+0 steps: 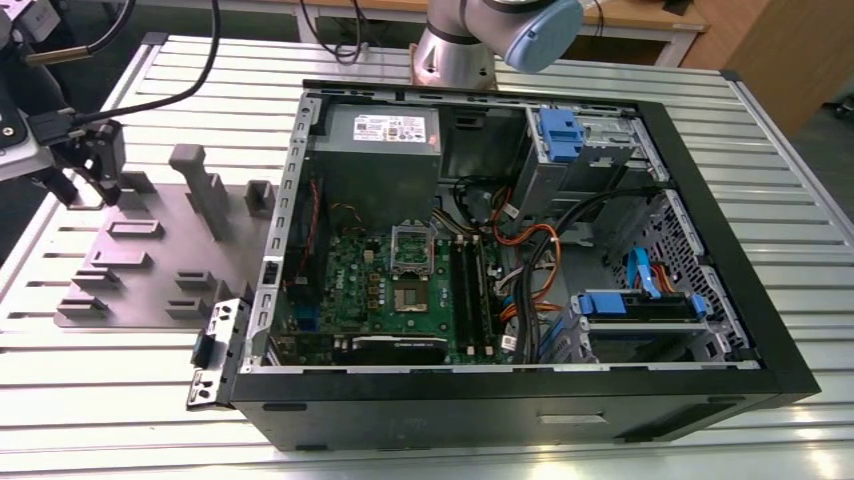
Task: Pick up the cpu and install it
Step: 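Pick up the cpu and move it towards the insertion slot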
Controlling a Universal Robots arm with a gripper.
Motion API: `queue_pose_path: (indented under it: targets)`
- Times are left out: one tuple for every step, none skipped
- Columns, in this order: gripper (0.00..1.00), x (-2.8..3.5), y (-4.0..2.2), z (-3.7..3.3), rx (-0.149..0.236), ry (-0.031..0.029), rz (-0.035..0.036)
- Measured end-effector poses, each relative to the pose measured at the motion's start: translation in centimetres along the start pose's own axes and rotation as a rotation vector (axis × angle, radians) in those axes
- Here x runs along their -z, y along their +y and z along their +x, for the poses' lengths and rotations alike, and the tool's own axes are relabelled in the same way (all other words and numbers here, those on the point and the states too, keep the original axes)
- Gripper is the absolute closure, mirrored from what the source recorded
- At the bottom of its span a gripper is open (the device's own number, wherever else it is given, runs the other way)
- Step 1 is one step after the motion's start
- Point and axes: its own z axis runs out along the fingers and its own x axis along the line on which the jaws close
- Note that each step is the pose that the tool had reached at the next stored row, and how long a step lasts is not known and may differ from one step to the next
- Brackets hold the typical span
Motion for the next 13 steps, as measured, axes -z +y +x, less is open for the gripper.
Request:
queue_pose_path:
  targets:
    - [0.53,0.01,0.00,0.00,0.000,0.0000,0.0000]
    - [0.53,0.22,0.01,0.00,0.000,-0.0001,0.0000]
    - [0.53,0.45,0.01,-0.01,0.000,-0.0001,0.0000]
    - [0.53,0.46,0.01,-0.01,0.000,-0.0001,0.0000]
    - [0.53,0.47,0.02,-0.01,0.000,-0.0001,0.0000]
    - [0.53,0.49,0.02,-0.01,0.000,0.0000,0.0000]
    - [0.53,0.52,0.02,-0.01,0.000,0.0000,0.0000]
    - [0.53,0.54,0.02,-0.01,0.000,0.0000,0.0000]
    - [0.53,0.57,0.02,-0.01,0.000,0.0000,0.0000]
    - [0.53,0.59,0.02,-0.01,0.000,0.0000,0.0000]
    - [0.53,0.62,0.02,-0.01,0.000,0.0000,0.0000]
    - [0.53,0.65,0.02,-0.01,0.000,-0.0001,0.0000]
    - [0.53,0.68,0.02,-0.01,0.000,0.0000,0.0000]
